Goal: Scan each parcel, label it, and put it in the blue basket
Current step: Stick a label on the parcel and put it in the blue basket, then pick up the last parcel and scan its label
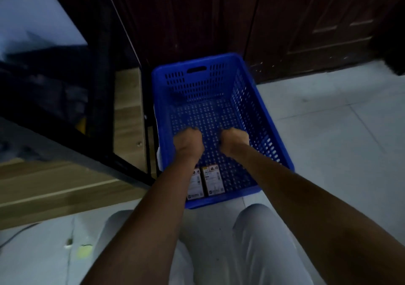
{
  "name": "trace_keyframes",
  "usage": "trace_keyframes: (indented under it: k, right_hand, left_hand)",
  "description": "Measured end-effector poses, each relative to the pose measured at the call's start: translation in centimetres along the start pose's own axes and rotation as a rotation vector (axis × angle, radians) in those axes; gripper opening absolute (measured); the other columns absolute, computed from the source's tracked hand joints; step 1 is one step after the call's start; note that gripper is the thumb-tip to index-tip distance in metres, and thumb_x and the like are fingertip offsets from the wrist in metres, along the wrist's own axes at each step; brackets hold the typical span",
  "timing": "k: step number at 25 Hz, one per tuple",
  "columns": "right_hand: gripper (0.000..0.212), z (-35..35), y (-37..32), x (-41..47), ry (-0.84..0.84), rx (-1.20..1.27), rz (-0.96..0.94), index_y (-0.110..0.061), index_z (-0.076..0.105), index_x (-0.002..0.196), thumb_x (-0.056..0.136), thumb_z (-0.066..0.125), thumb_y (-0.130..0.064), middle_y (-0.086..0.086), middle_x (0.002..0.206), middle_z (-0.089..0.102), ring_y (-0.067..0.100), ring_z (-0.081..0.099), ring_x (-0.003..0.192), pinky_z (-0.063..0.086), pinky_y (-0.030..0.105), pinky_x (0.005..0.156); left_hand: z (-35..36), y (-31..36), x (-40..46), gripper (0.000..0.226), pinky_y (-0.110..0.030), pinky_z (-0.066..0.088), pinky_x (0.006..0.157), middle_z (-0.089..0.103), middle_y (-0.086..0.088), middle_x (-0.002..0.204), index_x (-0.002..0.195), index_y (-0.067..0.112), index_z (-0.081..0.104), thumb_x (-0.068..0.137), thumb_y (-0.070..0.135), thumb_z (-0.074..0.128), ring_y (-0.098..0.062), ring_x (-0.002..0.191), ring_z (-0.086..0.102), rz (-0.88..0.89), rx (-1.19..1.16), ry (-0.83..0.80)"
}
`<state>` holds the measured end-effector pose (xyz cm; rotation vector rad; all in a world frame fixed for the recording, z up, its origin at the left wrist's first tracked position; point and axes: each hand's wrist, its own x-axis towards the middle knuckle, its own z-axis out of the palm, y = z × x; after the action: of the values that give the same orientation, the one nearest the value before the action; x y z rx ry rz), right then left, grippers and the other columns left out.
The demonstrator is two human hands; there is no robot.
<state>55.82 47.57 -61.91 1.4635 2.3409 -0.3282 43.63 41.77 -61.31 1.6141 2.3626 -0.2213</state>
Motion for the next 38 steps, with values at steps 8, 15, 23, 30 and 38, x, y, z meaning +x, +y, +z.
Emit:
trace_keyframes:
  k: [8, 15, 23, 30, 38]
  right_hand:
    - [0.024, -24.2, 1.2, -14.1, 0.072, -0.051, -0.001, -0.022, 0.058, 0.114, 0.093, 0.049, -0.026, 0.002, 0.104, 0.066, 0.024, 0.064, 0.092, 0.041, 0.029, 0.062]
    - [0.029, -41.5, 1.9, -25.7, 0.112, -0.040, -0.027, -0.019, 0.059, 0.118, 0.094, 0.046, -0.029, 0.005, 0.113, 0.063, 0.025, 0.062, 0.100, 0.042, 0.029, 0.067]
    - [0.029, -44.9, -1.3, -35.0, -0.060, -0.064, -0.092, -0.017, 0.061, 0.116, 0.092, 0.048, -0.027, 0.003, 0.107, 0.063, 0.024, 0.061, 0.094, 0.046, 0.032, 0.072]
    - [0.038, -44.6, -13.9, -40.2, -0.212, -0.128, -0.315, -0.009, 0.050, 0.130, 0.094, 0.045, -0.017, 0.012, 0.116, 0.061, 0.029, 0.056, 0.090, 0.043, 0.037, 0.074]
    - [0.021, -45.1, -34.2, -40.2, -0.196, -0.073, -0.424, -0.007, 0.062, 0.101, 0.089, 0.051, -0.020, 0.005, 0.084, 0.060, 0.026, 0.058, 0.081, 0.046, 0.034, 0.070]
  left_hand:
    - [-26.4, 2.4, -10.7, 0.020, -0.032, 0.043, 0.061, 0.065, -0.011, 0.109, 0.111, 0.006, 0.057, 0.094, 0.012, 0.048, -0.028, 0.095, 0.064, 0.100, 0.079, 0.034]
    - [-44.8, 3.7, -21.0, 0.023, -0.031, 0.043, 0.062, 0.066, -0.007, 0.104, 0.100, 0.008, 0.060, 0.099, 0.020, 0.040, -0.025, 0.092, 0.063, 0.123, 0.026, 0.024]
    - [-49.7, 0.1, -31.2, 0.027, -0.034, 0.050, 0.071, 0.063, -0.007, 0.098, 0.094, 0.009, 0.061, 0.096, 0.025, 0.040, -0.026, 0.094, 0.062, 0.044, 0.009, -0.134]
    - [-48.0, -13.1, -37.2, 0.033, -0.037, 0.050, 0.088, 0.064, -0.010, 0.117, 0.117, 0.011, 0.063, 0.092, 0.028, 0.050, -0.029, 0.108, 0.061, -0.199, -0.023, -0.157]
    - [-50.9, -32.9, -39.8, 0.039, -0.040, 0.046, 0.100, 0.054, -0.011, 0.133, 0.129, 0.013, 0.054, 0.095, 0.031, 0.046, -0.029, 0.120, 0.054, -0.279, 0.000, -0.127]
